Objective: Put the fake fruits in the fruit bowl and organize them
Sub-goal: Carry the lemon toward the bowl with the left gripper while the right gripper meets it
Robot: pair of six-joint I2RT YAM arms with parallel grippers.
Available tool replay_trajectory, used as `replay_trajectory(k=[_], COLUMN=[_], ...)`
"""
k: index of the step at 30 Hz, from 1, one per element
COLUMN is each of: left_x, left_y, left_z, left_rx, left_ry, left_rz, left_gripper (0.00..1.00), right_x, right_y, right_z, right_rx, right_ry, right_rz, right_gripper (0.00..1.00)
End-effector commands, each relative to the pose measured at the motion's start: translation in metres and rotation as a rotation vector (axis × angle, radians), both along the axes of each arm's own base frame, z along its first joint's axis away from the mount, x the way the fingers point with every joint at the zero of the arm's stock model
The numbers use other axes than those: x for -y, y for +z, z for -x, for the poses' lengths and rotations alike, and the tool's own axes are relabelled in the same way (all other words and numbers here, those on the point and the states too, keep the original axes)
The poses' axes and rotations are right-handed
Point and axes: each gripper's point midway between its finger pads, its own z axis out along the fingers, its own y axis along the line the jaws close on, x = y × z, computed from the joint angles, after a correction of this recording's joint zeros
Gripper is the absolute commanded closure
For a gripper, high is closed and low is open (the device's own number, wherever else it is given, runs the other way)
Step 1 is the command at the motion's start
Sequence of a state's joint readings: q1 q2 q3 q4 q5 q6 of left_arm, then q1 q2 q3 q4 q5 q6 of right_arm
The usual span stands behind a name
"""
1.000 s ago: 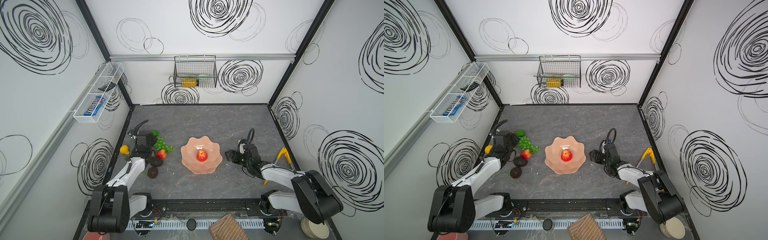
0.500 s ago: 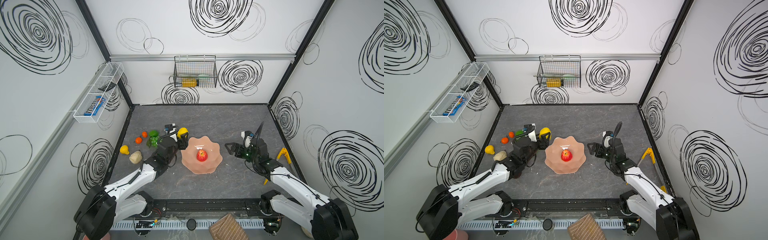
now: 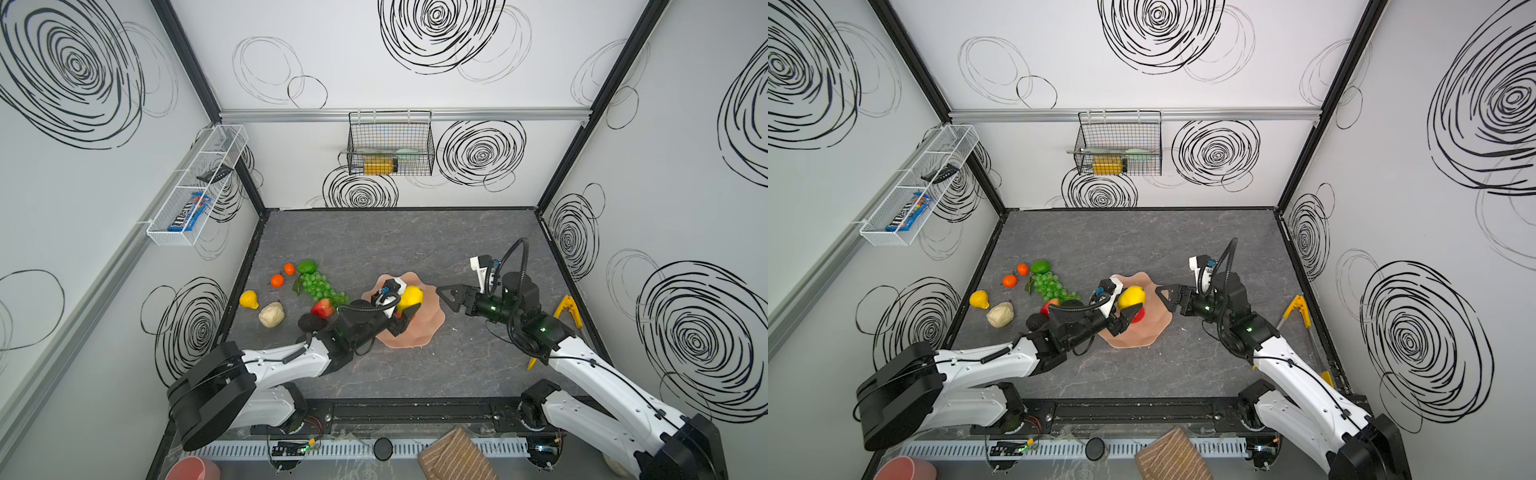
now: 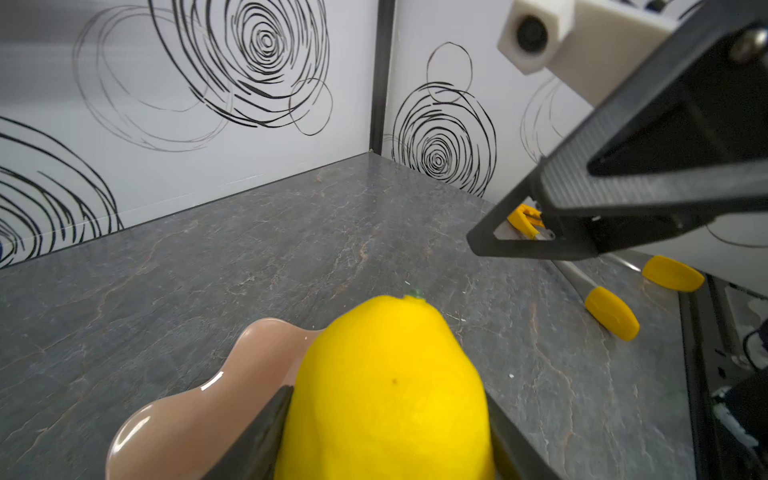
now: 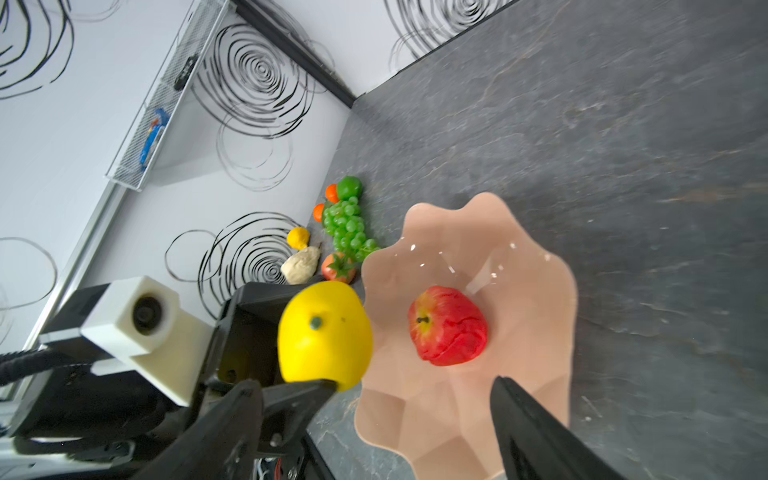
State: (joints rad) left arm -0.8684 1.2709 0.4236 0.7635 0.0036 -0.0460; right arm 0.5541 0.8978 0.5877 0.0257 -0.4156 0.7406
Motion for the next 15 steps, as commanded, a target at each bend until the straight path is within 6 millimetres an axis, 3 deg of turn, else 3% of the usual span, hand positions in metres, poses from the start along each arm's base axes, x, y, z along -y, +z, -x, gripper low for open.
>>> replay_trajectory(k=[1,11,15], left_x=[0.01,0.016,0.016], left_y=[0.022,0.013,0.01], left_z=[0.008,0.017,0.018], left_rx=[0.174,0.204,0.209], left_ry=[-0.051,-0.081,-0.088], left_rz=[0.004,-0.03,-0.039], left_gripper=[0.44,0.43,0.42], right_x=[-0.017,-0.044,-0.054], right_y=[0.007,-0.015,-0.016], right_z=[0.01,0.024,0.03], right_rx=[-0.018,-0.066,-0.071], right_ry=[0.05,0.151,0.201], right_rz=[-0.021,0.013,0.008], right_gripper=[0.11,0.13,0.18])
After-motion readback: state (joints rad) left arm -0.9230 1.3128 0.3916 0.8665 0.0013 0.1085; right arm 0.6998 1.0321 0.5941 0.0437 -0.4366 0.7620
